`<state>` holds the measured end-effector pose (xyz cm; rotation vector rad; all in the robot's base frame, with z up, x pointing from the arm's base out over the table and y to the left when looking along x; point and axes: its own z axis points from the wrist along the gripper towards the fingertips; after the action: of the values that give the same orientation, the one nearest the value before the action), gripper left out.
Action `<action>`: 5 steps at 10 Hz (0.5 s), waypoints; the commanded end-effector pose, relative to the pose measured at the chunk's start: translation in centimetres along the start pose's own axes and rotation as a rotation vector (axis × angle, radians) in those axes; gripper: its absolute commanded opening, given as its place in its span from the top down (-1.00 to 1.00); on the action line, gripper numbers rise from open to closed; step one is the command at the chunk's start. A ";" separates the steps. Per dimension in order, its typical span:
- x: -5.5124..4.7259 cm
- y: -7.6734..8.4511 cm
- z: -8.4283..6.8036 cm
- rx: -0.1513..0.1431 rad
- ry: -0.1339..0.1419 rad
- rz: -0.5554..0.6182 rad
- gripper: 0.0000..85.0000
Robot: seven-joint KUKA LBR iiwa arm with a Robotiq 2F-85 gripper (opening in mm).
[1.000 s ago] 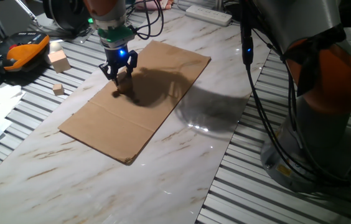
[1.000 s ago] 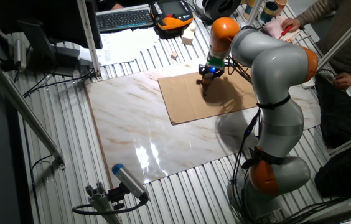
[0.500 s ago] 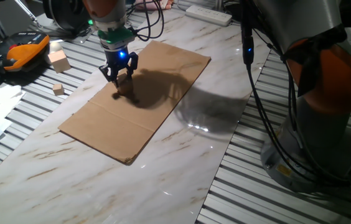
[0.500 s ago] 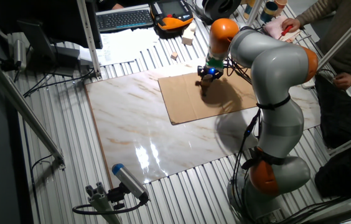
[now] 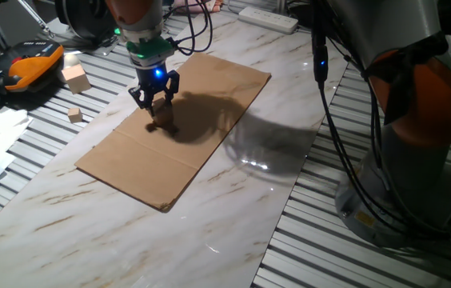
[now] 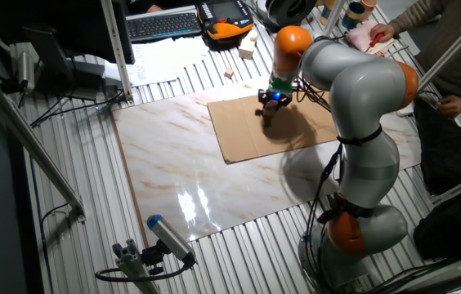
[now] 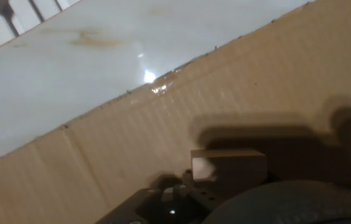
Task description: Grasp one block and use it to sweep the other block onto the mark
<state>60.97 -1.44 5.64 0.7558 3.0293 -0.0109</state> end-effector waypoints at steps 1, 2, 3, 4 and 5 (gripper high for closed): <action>0.3 0.0 0.0 0.000 0.000 0.001 1.00; 0.6 0.0 0.0 0.000 0.001 0.003 1.00; 0.9 0.0 -0.1 0.000 0.004 0.003 1.00; 1.2 -0.1 -0.1 0.002 0.005 0.004 1.00; 1.6 -0.2 -0.1 0.005 0.003 0.006 1.00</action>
<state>59.42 -0.89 5.67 0.7654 3.0310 -0.0165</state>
